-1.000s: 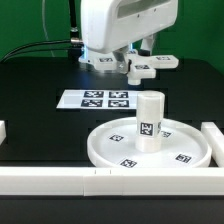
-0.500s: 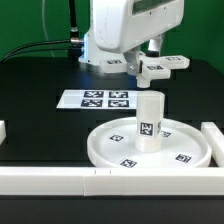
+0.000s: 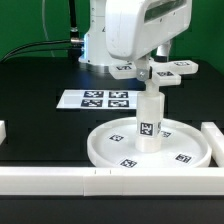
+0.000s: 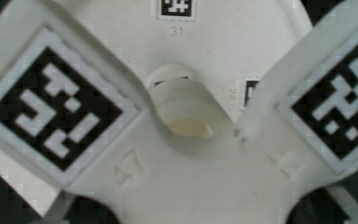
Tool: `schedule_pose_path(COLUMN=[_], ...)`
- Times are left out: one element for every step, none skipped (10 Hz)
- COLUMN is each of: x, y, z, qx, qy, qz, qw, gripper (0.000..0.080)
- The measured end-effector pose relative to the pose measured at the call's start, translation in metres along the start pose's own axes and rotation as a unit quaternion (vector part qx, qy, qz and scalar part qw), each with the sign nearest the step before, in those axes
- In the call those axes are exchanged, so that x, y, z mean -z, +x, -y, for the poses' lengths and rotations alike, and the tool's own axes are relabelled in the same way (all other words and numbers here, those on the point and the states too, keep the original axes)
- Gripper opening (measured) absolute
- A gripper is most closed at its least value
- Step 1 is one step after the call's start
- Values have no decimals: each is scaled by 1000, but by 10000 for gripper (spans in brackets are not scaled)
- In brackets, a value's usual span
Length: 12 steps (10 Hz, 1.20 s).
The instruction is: Assemble round table
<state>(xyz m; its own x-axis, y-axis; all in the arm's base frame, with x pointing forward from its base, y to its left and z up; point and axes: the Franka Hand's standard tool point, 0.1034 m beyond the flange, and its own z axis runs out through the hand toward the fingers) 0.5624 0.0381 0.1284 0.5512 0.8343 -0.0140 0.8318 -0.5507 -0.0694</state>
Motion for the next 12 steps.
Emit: schedule_pose_path(x=[-3, -5, -7, -8, -10, -12, -14, -16, -18, -22, -23, -23], y=[-1, -1, -2, -3, -3, -3, -3, -3, -2, -2, -2, -1], z=[0, 0, 0, 0, 0, 0, 0, 0, 0, -1, -2, -2], qx=[0, 3, 6, 5, 6, 9, 9, 9, 10, 11, 11, 11], qy=[2, 3, 4, 5, 6, 6, 5, 5, 4, 4, 2, -1], qz=[1, 3, 4, 5, 5, 6, 5, 5, 4, 3, 2, 0], qw=[1000, 1000, 1000, 1000, 1000, 1000, 1000, 1000, 1000, 1000, 1000, 1000], gripper=[445, 445, 445, 445, 445, 445, 445, 445, 445, 445, 445, 445])
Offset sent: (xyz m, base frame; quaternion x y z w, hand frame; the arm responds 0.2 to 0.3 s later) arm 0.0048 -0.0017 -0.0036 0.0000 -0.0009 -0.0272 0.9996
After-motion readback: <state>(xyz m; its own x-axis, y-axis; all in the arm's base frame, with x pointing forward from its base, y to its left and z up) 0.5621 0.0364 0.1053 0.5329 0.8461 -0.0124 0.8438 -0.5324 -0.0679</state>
